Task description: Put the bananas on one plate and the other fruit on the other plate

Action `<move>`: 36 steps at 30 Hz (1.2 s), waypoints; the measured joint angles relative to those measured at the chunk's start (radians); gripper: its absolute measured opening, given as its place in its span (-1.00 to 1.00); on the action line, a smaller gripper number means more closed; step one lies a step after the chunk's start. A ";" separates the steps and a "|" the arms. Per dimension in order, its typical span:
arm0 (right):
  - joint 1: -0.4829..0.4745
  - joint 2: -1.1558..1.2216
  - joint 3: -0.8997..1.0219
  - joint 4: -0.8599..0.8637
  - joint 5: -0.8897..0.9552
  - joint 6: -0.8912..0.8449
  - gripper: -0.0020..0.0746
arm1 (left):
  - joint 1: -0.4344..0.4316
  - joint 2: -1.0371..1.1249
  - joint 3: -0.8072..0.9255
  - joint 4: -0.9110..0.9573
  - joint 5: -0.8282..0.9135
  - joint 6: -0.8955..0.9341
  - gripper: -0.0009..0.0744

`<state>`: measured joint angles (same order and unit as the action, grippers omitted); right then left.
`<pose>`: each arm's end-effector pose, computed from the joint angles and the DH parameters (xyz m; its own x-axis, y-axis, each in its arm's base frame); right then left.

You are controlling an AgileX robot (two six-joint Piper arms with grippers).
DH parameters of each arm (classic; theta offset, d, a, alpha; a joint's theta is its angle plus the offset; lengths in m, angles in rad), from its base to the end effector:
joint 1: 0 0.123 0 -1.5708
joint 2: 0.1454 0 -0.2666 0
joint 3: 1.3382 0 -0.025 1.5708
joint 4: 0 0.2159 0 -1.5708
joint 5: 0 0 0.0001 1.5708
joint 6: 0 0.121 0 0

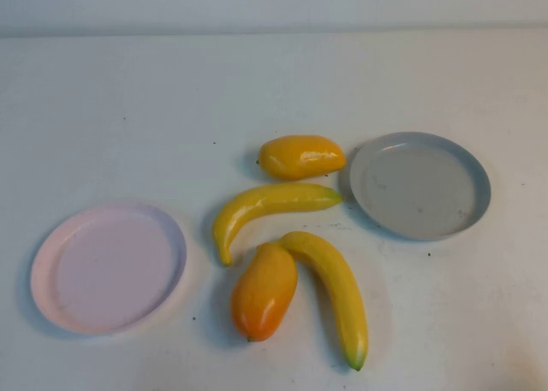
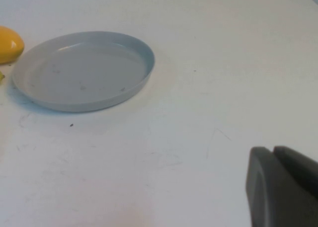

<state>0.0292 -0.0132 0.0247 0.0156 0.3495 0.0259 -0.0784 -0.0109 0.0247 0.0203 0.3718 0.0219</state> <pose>0.0655 0.0026 0.1666 -0.2714 0.0326 -0.9619 -0.0233 0.9989 0.0405 0.0648 -0.0042 0.1639 -0.2899 0.0637 -0.9549 0.0832 0.9957 0.0412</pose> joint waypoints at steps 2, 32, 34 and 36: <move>0.000 0.000 0.000 0.000 0.000 0.000 -0.99 | 0.000 0.000 0.000 -0.004 -0.001 0.000 -0.98; 0.000 0.000 0.000 0.000 0.000 0.000 -0.99 | 0.000 0.045 -0.074 -0.533 -0.115 -0.101 -0.98; 0.000 0.000 0.000 0.000 0.000 0.000 -0.99 | 0.000 0.123 -0.139 -0.533 -0.057 -0.101 -0.98; 0.000 0.000 0.000 0.000 0.000 0.000 -0.99 | 0.000 0.215 -0.214 -0.533 0.004 -0.096 -0.98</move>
<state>0.0292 -0.0132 0.0247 0.0156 0.3495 0.0259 -0.0784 0.2039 -0.1890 -0.5124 0.3762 -0.0737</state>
